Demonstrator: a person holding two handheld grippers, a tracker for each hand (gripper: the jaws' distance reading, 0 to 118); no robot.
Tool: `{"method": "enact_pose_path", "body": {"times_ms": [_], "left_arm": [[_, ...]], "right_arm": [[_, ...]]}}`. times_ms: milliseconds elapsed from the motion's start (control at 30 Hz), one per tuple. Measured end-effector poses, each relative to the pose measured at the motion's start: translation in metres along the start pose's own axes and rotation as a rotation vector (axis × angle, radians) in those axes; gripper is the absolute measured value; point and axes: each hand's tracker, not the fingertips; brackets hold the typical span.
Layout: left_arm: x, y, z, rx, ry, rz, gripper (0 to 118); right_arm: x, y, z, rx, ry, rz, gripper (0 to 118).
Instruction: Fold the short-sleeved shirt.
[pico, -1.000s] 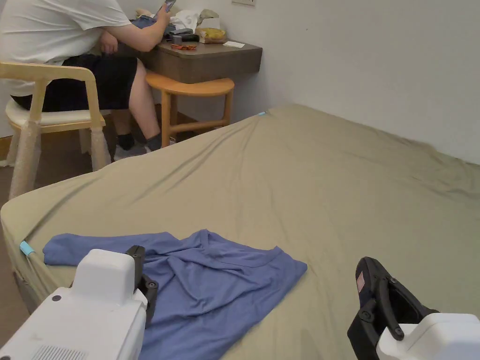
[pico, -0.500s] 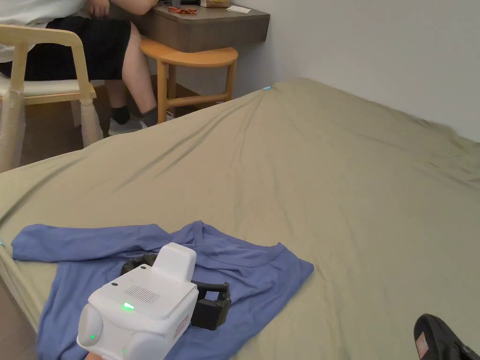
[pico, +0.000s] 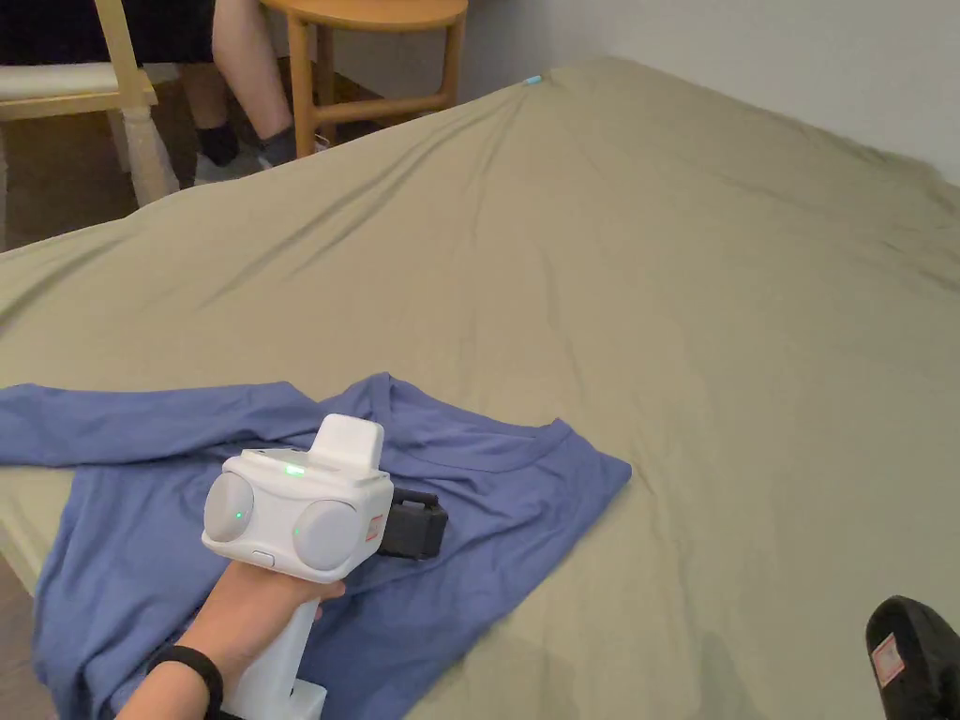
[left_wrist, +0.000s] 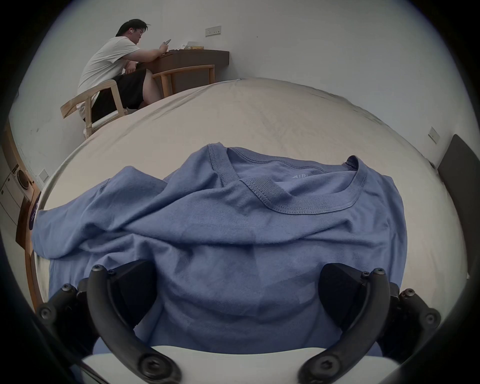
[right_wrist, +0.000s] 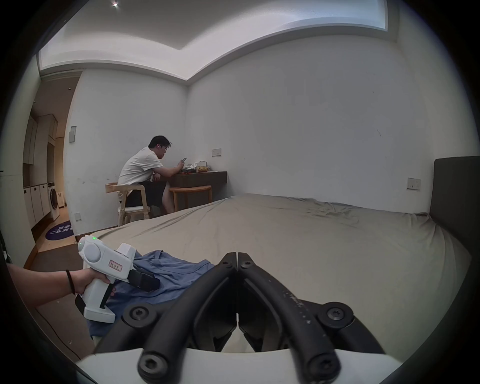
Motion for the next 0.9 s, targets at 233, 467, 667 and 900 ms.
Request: {"method": "enact_pose_path", "body": {"times_ms": [233, 467, 667, 900], "left_arm": [[0.006, 0.002, 0.018, 0.115, 0.043, 0.069, 6], [-0.005, 0.011, 0.026, 0.12, -0.014, 0.198, 6], [0.0, 0.025, 0.059, 0.24, -0.1, 0.374, 6], [0.075, 0.04, 0.1, 0.371, -0.249, 0.252, 6]], "right_arm": [[0.001, -0.005, 0.005, -0.035, 0.002, 0.016, 2], [0.016, -0.005, 0.013, -0.046, -0.057, -0.022, 2], [0.027, -0.003, 0.027, -0.028, -0.109, -0.034, 2], [0.046, -0.003, 0.071, -0.014, -0.202, -0.047, 2]]}}
